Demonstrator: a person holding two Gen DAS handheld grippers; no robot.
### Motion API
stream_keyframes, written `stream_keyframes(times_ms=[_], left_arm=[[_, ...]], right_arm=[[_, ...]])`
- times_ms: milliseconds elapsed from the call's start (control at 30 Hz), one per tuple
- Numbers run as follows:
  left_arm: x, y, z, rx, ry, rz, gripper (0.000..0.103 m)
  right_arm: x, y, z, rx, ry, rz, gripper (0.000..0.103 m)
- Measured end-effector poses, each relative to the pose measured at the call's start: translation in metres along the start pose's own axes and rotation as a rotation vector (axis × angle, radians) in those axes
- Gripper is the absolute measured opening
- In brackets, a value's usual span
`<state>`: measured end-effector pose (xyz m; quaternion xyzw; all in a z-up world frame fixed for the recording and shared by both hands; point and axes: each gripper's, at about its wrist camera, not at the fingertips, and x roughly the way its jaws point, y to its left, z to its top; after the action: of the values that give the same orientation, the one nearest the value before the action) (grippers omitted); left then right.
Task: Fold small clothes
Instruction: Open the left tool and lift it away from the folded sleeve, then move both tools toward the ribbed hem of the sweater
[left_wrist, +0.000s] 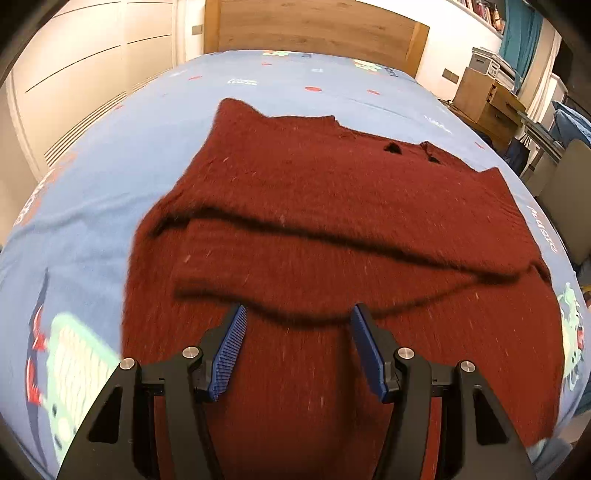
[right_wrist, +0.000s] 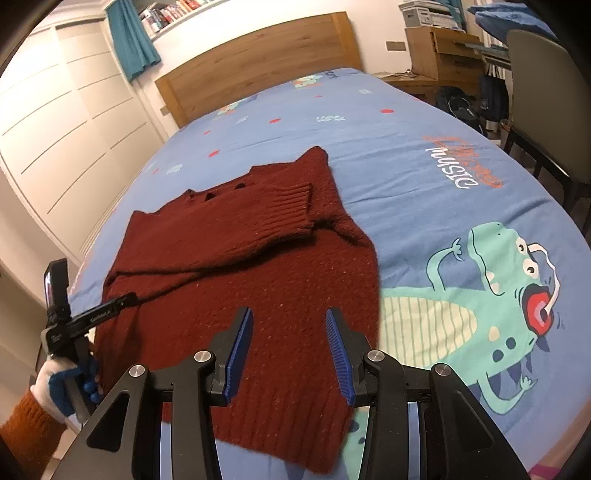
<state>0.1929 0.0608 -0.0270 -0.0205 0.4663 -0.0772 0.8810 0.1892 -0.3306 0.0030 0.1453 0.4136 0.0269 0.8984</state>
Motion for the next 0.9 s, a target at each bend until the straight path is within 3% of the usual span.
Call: stream_keyframes(times_ms=[233, 500, 900], left_arm=[[-0.054, -0.002, -0.022, -0.005, -0.037, 0.062, 0.054], [-0.103, -0.009, -0.041, 0.022, -0.090, 0.116, 0.073], [-0.162, 0.015, -0.064, -0.016, -0.155, 0.086, 0.075]], right_arm=[[-0.015, 0.019, -0.010, -0.031, -0.001, -0.002, 0.047], [-0.034, 0.035, -0.027, -0.035, -0.006, 0.000, 0.052], [-0.058, 0.059, -0.037, -0.013, -0.023, -0.058, 0.059]])
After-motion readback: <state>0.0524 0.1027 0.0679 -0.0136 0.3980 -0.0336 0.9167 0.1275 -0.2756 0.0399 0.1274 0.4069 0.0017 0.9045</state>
